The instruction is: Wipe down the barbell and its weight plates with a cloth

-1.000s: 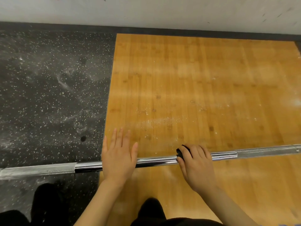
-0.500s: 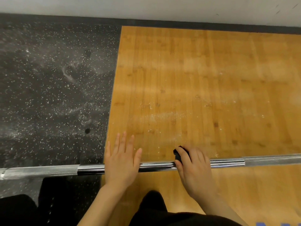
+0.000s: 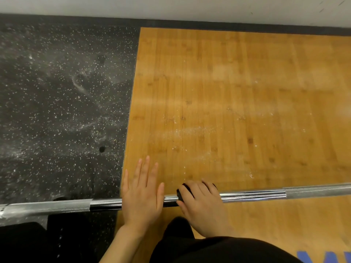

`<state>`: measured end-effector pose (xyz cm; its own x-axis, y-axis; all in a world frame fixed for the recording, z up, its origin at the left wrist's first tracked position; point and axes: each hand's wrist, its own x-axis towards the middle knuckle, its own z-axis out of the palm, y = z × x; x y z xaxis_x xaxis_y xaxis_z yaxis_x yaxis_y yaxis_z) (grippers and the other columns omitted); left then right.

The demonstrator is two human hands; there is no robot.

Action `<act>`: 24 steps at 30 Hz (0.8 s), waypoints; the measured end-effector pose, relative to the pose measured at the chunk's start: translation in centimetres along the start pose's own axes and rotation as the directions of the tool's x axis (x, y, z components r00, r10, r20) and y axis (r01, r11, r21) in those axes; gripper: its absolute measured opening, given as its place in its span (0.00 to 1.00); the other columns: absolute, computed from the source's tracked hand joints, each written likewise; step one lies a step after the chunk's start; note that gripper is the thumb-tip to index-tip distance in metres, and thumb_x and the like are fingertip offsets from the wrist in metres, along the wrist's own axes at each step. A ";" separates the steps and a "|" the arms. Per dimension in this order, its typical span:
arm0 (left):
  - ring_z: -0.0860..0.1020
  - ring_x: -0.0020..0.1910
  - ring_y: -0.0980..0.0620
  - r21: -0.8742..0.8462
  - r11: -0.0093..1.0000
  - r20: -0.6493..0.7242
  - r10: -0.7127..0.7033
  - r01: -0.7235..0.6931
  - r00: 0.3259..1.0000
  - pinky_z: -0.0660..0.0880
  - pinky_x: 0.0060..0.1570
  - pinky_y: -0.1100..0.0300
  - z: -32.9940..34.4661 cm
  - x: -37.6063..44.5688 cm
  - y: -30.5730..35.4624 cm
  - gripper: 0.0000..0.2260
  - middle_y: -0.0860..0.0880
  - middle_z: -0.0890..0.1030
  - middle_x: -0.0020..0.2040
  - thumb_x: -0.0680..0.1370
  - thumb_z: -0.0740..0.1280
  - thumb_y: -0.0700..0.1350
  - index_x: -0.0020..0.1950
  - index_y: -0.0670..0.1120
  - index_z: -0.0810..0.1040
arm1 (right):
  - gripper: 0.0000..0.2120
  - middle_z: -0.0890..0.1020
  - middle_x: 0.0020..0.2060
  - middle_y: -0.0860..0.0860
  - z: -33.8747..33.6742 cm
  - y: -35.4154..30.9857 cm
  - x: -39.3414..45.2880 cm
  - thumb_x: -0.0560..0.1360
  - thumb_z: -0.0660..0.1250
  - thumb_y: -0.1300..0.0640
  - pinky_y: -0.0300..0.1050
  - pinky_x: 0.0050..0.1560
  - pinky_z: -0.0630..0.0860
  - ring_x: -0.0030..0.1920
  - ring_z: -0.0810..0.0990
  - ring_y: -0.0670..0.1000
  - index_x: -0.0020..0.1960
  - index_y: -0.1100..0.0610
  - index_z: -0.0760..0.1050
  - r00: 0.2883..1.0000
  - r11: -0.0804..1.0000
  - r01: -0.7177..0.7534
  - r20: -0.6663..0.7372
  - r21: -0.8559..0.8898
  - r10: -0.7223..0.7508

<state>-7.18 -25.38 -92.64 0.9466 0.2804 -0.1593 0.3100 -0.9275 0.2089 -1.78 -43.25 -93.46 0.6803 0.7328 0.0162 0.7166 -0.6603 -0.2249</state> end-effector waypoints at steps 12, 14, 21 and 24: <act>0.58 0.77 0.46 0.001 1.000 -0.036 -0.014 0.014 0.999 0.58 0.72 0.40 -0.5 4.3 -0.7 0.27 0.45 0.62 0.76 0.81 0.47 0.57 0.75 0.44 0.63 | 0.17 0.75 0.55 0.51 -1.1 9.5 -1.5 0.82 0.53 0.44 0.53 0.61 0.67 0.51 0.75 0.53 0.61 0.54 0.71 0.971 0.994 -0.053 -0.237 -0.095 0.029; 0.56 0.77 0.47 0.019 1.000 -0.011 -0.019 0.020 1.000 0.57 0.73 0.41 -0.6 5.6 -0.8 0.29 0.46 0.60 0.77 0.81 0.44 0.60 0.77 0.45 0.61 | 0.16 0.76 0.56 0.52 -1.3 10.1 -0.5 0.82 0.56 0.44 0.53 0.63 0.68 0.53 0.75 0.53 0.62 0.54 0.71 0.946 0.995 -0.079 -0.319 -0.060 0.056; 0.56 0.77 0.47 0.115 0.992 0.027 -0.059 0.055 0.998 0.48 0.75 0.43 -1.7 11.4 -0.7 0.38 0.46 0.61 0.78 0.76 0.34 0.63 0.75 0.48 0.66 | 0.17 0.78 0.56 0.55 -2.3 12.1 3.3 0.79 0.64 0.47 0.55 0.64 0.68 0.56 0.74 0.54 0.62 0.55 0.71 0.866 0.988 -0.147 -0.488 -0.039 0.110; 0.59 0.77 0.46 0.100 0.995 -0.049 -0.023 0.028 0.999 0.48 0.75 0.42 -2.5 13.0 0.3 0.36 0.44 0.65 0.75 0.78 0.37 0.61 0.72 0.45 0.71 | 0.16 0.78 0.56 0.54 -2.1 11.5 5.9 0.80 0.62 0.48 0.55 0.65 0.68 0.55 0.76 0.55 0.63 0.55 0.72 0.887 0.990 -0.133 -0.452 -0.048 0.097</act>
<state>5.47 -21.39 -92.25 0.9424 0.3135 -0.1164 0.3257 -0.9394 0.1067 10.80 -46.88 -93.86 0.7424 0.5117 0.4326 0.6265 -0.7589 -0.1776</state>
